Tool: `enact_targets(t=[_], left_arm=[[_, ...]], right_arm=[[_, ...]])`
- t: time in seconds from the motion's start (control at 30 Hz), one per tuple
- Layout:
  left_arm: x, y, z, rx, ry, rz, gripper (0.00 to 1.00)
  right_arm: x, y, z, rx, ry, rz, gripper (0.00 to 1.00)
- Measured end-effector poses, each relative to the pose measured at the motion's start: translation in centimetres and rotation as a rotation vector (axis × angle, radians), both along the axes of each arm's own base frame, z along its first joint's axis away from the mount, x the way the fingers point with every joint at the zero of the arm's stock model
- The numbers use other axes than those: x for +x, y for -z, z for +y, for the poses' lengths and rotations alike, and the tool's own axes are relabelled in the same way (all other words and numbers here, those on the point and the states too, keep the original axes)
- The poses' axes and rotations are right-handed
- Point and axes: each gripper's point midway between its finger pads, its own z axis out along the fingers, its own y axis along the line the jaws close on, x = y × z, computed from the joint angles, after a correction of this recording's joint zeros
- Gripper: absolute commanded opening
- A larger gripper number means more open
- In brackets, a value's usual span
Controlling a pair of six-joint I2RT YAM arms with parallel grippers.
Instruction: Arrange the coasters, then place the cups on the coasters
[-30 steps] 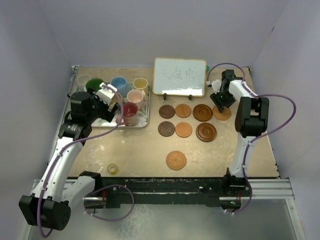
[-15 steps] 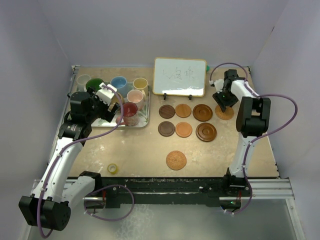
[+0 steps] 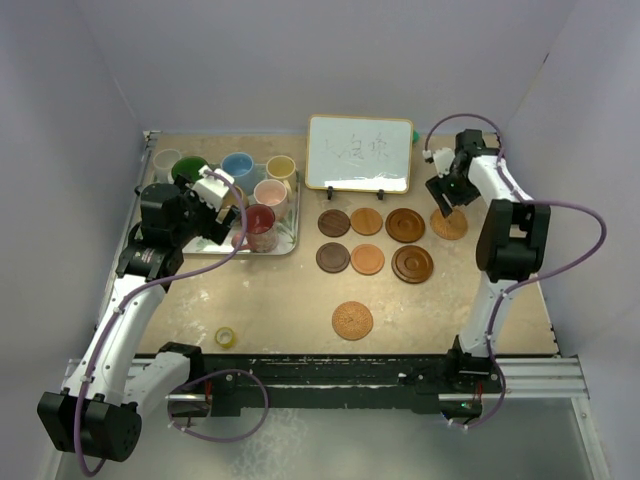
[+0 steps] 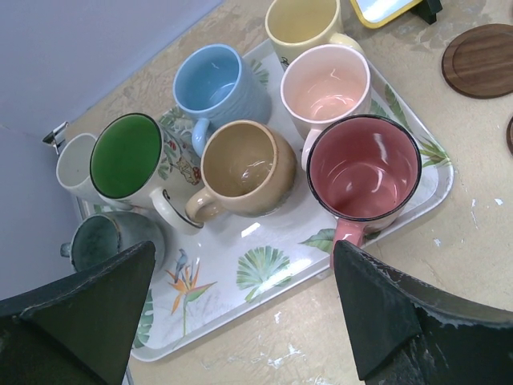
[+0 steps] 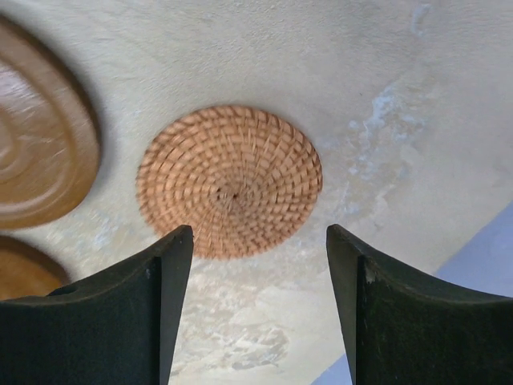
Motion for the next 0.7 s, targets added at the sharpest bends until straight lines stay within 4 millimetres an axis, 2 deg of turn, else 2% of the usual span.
enact_targets(t=[0.13, 0.2, 0.27, 0.33, 0.4, 0.5, 0.6, 0.67, 0.7], left_arm=[[0.0, 0.0, 0.0, -0.001, 0.001, 0.000, 0.89], [0.0, 0.0, 0.0, 0.000, 0.000, -0.001, 0.90], [0.0, 0.0, 0.1, 0.001, -0.006, -0.001, 0.90], [0.0, 0.0, 0.2, 0.004, -0.010, -0.001, 0.91], [0.1, 0.0, 0.3, 0.007, -0.018, -0.001, 0.92], [0.1, 0.1, 0.7, 0.018, -0.039, 0.001, 1.00], [0.1, 0.2, 1.2, 0.029, -0.062, 0.004, 0.94], [0.1, 0.1, 1.4, 0.031, -0.073, 0.001, 0.93], [0.1, 0.0, 1.5, 0.032, -0.077, -0.002, 0.93]], right_arm=[[-1.0, -4.1, 1.3, 0.036, -0.025, -0.085, 0.74], [-2.6, -6.5, 2.7, 0.055, -0.055, -0.134, 0.75], [-4.2, -8.1, 4.5, 0.066, -0.099, -0.170, 0.77], [-6.2, -9.0, 7.3, 0.092, -0.174, -0.191, 0.79], [-8.4, -9.1, 10.7, 0.126, -0.269, -0.193, 0.81], [-11.6, -8.2, 14.8, 0.178, -0.397, -0.163, 0.86], [-15.1, -6.7, 18.0, 0.209, -0.515, -0.111, 0.92], [-17.5, -5.4, 19.8, 0.211, -0.595, -0.071, 0.95], [-18.0, -5.3, 20.5, 0.212, -0.625, -0.064, 0.96]])
